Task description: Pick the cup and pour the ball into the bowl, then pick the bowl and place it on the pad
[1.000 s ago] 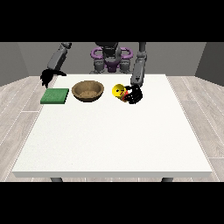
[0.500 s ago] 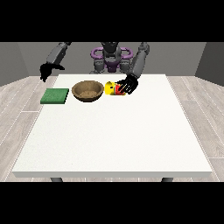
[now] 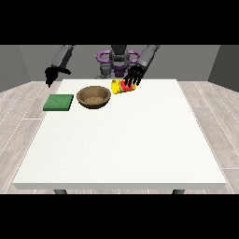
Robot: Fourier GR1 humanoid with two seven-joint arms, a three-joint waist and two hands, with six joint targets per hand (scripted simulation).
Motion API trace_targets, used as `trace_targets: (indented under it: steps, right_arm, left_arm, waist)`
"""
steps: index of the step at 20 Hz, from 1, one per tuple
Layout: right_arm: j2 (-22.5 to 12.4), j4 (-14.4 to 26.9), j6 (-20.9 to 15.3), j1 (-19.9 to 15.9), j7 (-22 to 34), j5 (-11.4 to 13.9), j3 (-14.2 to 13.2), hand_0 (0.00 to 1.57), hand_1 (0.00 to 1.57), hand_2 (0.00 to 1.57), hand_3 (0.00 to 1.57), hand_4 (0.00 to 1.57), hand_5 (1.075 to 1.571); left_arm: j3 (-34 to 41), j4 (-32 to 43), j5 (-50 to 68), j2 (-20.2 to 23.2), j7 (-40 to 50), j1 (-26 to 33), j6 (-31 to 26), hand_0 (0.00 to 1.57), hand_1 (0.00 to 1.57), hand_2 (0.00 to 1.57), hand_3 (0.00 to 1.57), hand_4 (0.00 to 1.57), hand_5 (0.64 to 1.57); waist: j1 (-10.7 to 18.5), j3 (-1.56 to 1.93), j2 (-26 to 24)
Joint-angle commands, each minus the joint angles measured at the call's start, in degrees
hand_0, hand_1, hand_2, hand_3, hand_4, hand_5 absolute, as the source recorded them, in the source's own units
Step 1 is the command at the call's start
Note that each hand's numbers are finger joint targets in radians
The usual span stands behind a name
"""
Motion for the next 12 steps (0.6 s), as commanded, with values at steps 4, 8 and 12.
trace_targets:
  steps: [4,8,12]
  right_arm:
    - [-0.44,4.8,-1.28,2.88,-2.84,0.31,-1.34,0.0,0.0,0.29,0.22,0.4,1.538]
    - [-1.31,6.29,0.58,4.29,-4.44,0.86,-0.98,0.0,0.0,0.22,0.3,0.42,1.541]
    - [-3.32,8.88,0.6,5.43,-8.51,-0.61,-3.75,0.0,0.0,0.29,0.37,0.41,1.537]
  left_arm:
    - [-7.23,-0.44,-11.41,-3.93,10.95,-8.91,-13.74,1.17,1.17,1.57,1.49,0.91,1.535]
    - [-13.19,-4.88,-13.77,-5.56,15.37,-4.6,-18.55,0.18,0.18,1.57,1.43,0.87,1.527]
    - [-13.63,-8.44,-17.69,-3.53,13.49,-10.1,-22.73,0.0,0.0,1.57,1.52,0.8,1.534]
  waist:
    - [4.19,-0.05,-4.05]
    - [5.06,-0.11,-5.4]
    - [9.01,-0.07,-2.74]
